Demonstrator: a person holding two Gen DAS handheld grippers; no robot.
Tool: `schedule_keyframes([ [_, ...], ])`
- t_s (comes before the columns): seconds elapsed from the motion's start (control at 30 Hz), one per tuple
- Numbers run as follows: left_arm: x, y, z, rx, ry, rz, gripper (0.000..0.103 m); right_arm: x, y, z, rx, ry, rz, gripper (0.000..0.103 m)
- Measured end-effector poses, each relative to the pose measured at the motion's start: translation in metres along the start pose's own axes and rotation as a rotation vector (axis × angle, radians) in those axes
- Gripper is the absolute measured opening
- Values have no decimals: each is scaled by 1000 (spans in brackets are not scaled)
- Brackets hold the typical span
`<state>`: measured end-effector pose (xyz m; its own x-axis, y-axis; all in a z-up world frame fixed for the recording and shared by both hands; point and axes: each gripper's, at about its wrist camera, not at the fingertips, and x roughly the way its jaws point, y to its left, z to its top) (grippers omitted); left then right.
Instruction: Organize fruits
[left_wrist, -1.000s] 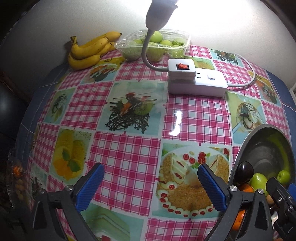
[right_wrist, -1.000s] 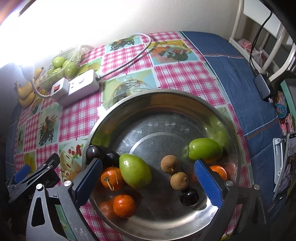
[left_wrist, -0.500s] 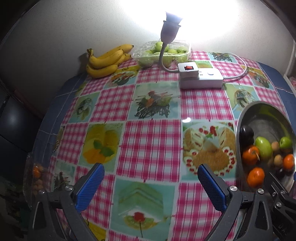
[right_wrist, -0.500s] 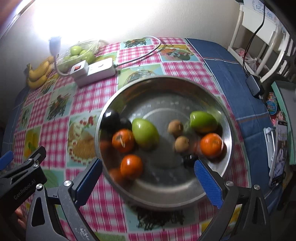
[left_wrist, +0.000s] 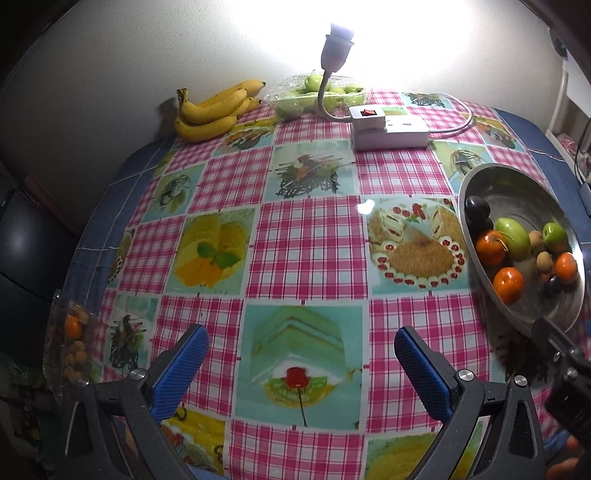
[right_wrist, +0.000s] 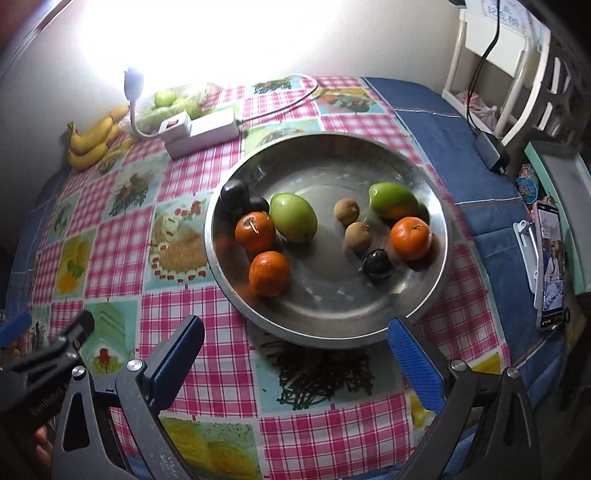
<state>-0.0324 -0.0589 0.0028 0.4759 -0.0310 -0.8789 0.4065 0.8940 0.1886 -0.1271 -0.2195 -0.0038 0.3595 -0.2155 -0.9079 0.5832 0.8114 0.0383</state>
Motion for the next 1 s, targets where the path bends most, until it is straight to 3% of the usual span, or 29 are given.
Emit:
schedule_keyframes([
  [1.0, -1, 7, 2, -31, -12, 5, 102, 4, 3, -1, -11, 29, -3, 100],
])
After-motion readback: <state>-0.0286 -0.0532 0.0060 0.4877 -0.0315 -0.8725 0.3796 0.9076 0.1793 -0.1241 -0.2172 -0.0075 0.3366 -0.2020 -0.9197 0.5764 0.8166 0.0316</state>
